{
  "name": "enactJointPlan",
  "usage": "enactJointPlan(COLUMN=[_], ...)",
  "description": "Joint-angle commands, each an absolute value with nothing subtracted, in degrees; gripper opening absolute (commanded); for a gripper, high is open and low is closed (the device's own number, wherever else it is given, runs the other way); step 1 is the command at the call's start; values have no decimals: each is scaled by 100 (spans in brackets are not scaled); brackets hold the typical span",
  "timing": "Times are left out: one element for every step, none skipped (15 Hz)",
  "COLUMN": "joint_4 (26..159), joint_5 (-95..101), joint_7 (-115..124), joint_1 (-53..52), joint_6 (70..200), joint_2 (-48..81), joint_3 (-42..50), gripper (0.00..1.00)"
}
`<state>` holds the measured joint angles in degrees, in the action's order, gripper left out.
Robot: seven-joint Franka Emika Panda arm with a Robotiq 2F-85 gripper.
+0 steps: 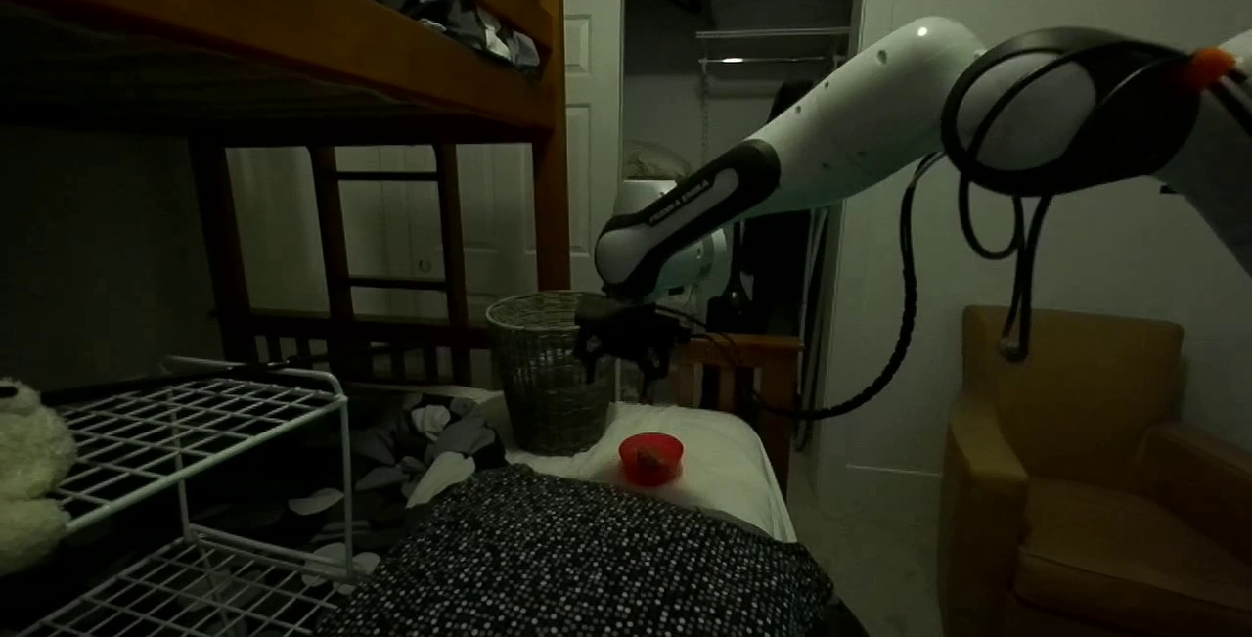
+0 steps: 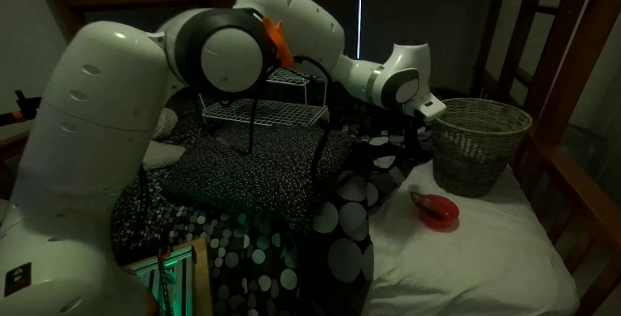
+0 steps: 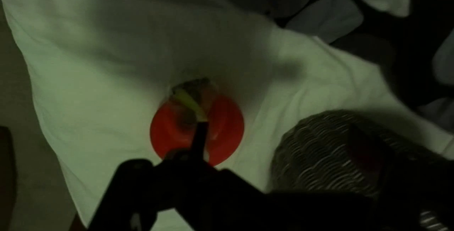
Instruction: Remove the sunglasses from the top shelf of the shoe rack and put it in the orange bowl on the bed
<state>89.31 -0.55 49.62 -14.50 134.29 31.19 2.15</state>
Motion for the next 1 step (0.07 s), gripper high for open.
enactJointPlan(joint_4=[9131], joint_5=[-9], joint_7=[4867], joint_1=[-1462], joint_6=[13411], joint_2=[2877], joint_3=[100], gripper=[100])
